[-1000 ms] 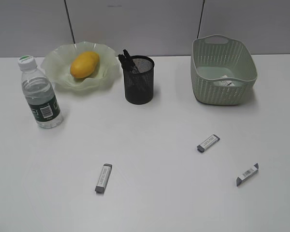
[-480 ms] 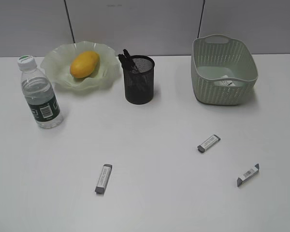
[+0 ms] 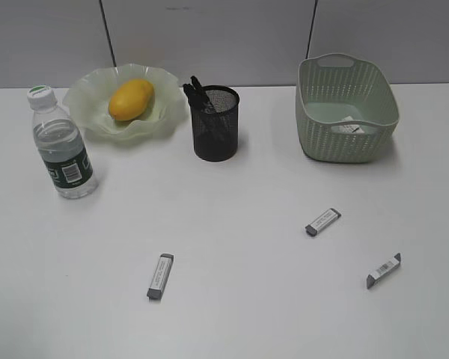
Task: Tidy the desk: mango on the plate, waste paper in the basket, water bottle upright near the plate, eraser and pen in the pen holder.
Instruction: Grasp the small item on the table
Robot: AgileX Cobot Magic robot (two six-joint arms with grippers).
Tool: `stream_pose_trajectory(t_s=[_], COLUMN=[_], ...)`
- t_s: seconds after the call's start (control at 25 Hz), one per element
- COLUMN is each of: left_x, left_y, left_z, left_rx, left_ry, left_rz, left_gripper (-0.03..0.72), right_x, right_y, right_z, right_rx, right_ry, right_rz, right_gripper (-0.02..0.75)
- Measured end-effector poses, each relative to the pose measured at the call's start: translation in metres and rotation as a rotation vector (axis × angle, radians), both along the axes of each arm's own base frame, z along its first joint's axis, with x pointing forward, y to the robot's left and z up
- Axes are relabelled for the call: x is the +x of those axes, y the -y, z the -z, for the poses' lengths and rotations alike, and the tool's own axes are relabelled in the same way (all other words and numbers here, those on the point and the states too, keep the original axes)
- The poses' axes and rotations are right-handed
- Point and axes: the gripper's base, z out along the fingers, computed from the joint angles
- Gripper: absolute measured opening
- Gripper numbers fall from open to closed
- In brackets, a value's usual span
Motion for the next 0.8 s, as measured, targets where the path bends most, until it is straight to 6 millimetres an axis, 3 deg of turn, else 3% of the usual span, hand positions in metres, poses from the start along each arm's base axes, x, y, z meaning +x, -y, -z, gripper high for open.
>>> stream_pose_trajectory(t_s=[0.36,0.56,0.8], left_x=[0.054,0.102,0.16], left_y=[0.029,0.055,0.096], left_z=[0.016,0.02,0.04], left_rx=[0.105,0.177,0.146], left_ry=[-0.287,-0.387,-0.489], left_rz=[0.223,0.245,0.184], left_gripper=[0.507,0.501,0.498], right_x=[0.0,0.0,0.0], right_y=[0.0,0.0,0.0], right_z=[0.0,0.0,0.0], right_rx=[0.0,-0.001,0.0], right_ry=[0.0,0.0,0.0], right_rz=[0.0,0.0,0.001], right_gripper=[0.347,0.326,0.319])
